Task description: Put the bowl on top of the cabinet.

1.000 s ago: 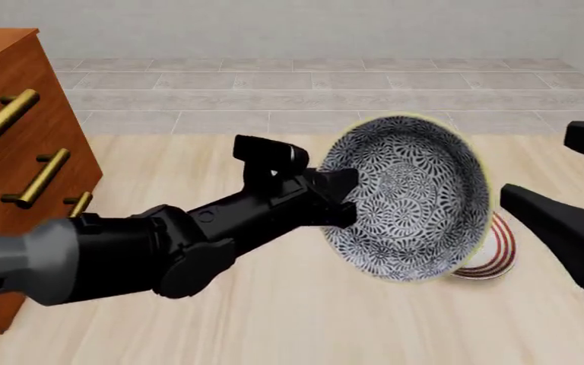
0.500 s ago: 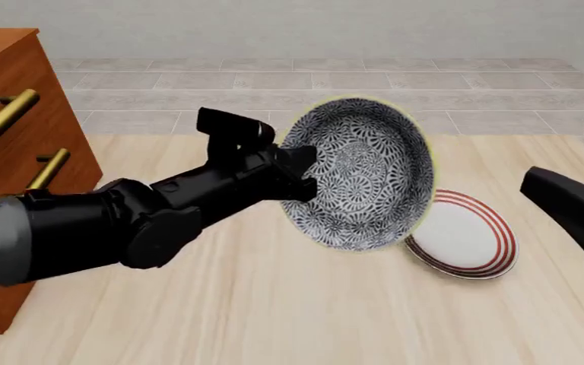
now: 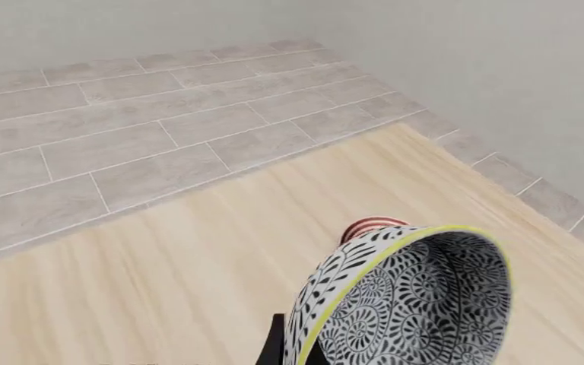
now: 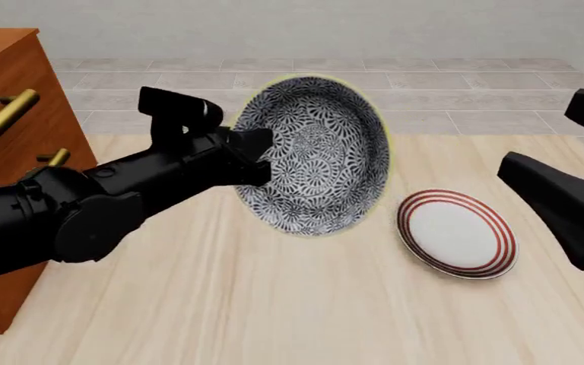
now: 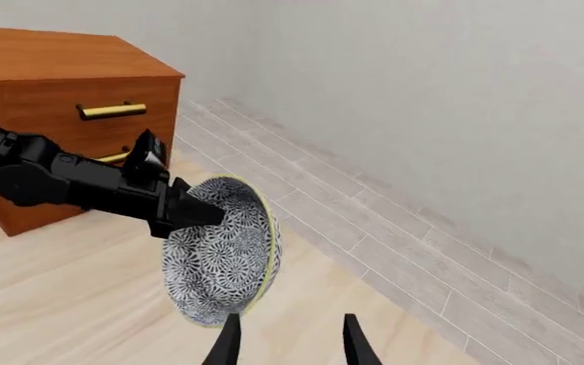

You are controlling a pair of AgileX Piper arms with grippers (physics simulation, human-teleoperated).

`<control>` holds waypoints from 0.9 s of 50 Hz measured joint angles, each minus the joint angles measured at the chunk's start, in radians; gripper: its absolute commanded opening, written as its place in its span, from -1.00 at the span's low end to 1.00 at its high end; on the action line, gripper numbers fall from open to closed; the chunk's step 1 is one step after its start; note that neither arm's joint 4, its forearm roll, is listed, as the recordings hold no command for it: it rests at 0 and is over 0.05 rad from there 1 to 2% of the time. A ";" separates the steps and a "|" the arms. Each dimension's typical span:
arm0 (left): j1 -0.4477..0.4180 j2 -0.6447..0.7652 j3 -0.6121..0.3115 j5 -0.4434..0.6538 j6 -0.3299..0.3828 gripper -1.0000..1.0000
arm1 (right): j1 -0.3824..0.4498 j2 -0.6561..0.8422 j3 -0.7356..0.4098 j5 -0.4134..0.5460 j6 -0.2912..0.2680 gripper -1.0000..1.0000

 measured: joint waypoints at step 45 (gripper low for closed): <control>0.044 -0.045 0.019 0.048 0.040 -1.00 | 0.001 0.015 0.032 -0.046 -0.014 1.00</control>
